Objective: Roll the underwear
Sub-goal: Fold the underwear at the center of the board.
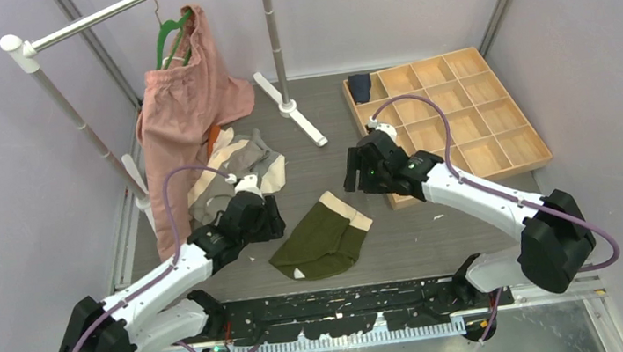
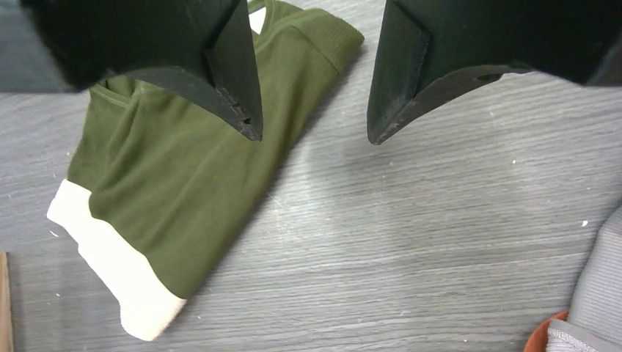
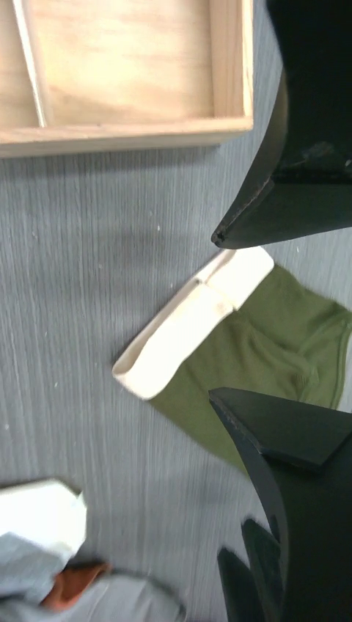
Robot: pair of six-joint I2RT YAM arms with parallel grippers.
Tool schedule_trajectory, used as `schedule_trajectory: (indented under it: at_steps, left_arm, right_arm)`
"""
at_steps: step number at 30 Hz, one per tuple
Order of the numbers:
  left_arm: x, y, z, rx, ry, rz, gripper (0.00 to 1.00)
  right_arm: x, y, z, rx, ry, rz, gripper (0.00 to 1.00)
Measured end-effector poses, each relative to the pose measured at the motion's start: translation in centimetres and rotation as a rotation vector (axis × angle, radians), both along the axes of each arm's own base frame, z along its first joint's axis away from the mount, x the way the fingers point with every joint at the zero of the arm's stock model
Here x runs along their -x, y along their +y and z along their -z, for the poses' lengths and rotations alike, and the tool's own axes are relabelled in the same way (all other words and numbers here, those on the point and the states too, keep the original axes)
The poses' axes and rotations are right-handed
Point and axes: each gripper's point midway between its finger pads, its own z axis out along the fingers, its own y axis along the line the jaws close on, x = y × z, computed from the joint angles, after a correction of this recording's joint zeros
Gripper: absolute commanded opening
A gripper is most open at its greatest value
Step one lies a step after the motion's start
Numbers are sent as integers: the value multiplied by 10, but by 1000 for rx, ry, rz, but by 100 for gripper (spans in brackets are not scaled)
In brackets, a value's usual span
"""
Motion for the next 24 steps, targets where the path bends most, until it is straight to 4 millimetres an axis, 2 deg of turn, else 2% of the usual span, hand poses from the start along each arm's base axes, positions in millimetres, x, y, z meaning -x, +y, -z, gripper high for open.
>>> schedule_trajectory:
  at_steps: [4, 7, 12, 16, 20, 24]
  left_arm:
    - [-5, 4, 15, -3, 39, 8, 59]
    - [3, -5, 26, 17, 72, 71, 59]
    - [14, -15, 31, 50, 104, 160, 60]
    - [21, -17, 37, 58, 117, 197, 60]
    - [28, -17, 44, 64, 138, 213, 58]
    - [29, -18, 43, 69, 139, 217, 57]
  right_arm:
    - [-7, 15, -12, -102, 38, 77, 74]
    - [-17, 37, -14, -168, 90, 106, 63]
    - [-32, 74, 9, -172, 196, 99, 59]
    - [-28, 90, 32, -126, 269, 78, 57]
    - [-24, 91, 43, -50, 298, 51, 57]
    - [-15, 73, 45, 6, 279, 45, 62]
